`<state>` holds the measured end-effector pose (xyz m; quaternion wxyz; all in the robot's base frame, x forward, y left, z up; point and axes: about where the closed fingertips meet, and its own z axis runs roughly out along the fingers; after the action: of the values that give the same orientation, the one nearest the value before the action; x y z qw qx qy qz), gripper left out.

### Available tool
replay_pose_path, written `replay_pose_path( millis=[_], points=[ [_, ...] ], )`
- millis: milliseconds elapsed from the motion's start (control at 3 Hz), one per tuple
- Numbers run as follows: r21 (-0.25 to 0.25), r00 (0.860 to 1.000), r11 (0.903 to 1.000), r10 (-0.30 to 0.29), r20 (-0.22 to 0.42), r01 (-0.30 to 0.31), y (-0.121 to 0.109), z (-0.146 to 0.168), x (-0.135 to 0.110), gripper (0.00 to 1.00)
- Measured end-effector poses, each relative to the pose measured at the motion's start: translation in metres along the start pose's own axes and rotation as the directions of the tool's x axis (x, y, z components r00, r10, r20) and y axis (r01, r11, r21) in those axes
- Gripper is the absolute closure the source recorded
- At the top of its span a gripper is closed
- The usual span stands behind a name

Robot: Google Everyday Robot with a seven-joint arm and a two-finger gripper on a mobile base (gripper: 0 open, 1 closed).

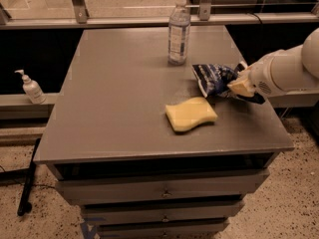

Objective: Move blue chip bag near sponge

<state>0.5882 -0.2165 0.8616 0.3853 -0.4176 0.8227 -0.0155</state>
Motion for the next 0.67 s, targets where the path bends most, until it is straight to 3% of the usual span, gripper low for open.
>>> replay_pose_path(
  millis=[667],
  points=[
    [-0.053, 1.0, 0.9985, 0.014, 0.015, -0.014, 0.0162, -0.003, -0.0022, 0.05]
  ],
)
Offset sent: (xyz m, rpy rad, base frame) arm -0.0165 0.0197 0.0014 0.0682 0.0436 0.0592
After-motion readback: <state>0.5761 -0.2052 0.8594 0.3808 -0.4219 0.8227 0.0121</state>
